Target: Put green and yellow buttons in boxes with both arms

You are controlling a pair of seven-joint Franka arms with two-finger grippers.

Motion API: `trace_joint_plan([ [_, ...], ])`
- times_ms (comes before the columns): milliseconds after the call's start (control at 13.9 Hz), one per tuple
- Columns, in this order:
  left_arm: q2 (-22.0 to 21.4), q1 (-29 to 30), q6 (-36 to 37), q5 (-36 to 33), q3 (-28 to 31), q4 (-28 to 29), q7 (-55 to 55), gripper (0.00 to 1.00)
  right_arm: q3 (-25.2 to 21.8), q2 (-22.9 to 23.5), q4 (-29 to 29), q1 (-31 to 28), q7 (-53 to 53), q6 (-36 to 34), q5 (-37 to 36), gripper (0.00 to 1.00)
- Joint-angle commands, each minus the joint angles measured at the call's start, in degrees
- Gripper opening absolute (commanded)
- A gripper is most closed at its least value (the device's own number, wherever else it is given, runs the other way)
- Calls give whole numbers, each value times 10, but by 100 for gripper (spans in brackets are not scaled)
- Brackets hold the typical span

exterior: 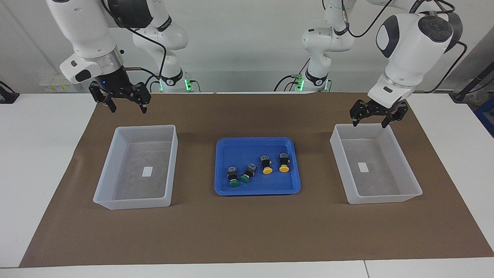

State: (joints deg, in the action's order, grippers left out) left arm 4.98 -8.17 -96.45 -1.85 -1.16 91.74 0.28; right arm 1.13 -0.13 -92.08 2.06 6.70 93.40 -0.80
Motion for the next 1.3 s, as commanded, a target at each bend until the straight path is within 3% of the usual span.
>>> trace_joint_plan([
  [0, -21, -38, -22, 0, 5, 27, -43, 100, -2, 0, 0, -1, 2, -6, 3, 100],
  [216, -21, -68, -51, 1, 4, 46, -84, 100, -2, -1, -4, 0, 7, -5, 3, 100],
  [577, -21, -63, -56, 0, 5, 50, -90, 100, -2, -8, -26, 1, 8, 19, 3, 100],
  [1226, 19, 3, 9, 4, 9, -41, -30, 100, 5, -13, -95, 14, 9, 154, 3, 100],
])
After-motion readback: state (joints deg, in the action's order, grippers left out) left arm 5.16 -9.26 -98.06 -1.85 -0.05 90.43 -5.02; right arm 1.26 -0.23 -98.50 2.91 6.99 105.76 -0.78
